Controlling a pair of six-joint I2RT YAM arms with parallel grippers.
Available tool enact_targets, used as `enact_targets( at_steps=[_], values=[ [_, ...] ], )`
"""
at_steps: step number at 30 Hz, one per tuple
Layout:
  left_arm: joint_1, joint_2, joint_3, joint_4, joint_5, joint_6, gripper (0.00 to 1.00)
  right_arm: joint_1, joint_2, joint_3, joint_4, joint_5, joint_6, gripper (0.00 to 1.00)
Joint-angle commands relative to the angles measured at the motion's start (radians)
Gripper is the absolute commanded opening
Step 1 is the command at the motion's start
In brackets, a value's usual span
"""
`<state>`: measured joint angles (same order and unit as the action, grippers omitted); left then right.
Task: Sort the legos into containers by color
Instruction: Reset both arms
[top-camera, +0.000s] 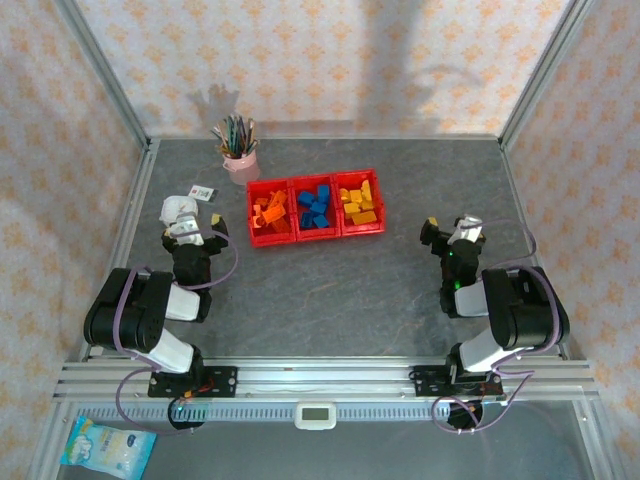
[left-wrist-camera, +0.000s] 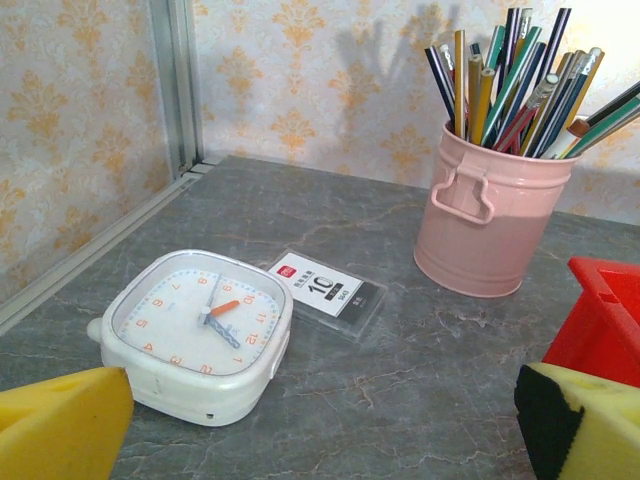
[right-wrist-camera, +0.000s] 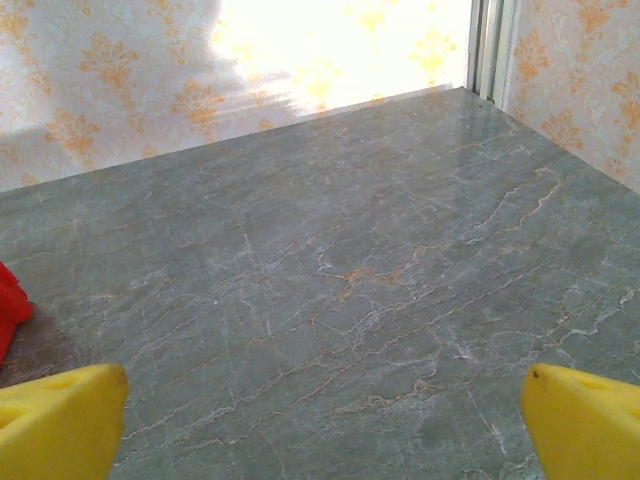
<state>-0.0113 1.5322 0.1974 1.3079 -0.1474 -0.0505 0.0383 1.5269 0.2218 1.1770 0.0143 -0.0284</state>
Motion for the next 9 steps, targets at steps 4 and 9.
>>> enact_targets(
  at_steps=[4, 9],
  values=[
    [0.002, 0.003, 0.006, 0.034, -0.017, 0.006, 0.99, 0.001, 0.003, 0.028, 0.029, -0.013, -0.014, 1.00],
    [0.002, 0.003, 0.014, 0.021, 0.022, 0.020, 0.99, -0.006, -0.010, 0.011, 0.045, -0.022, -0.013, 1.00]
  ],
)
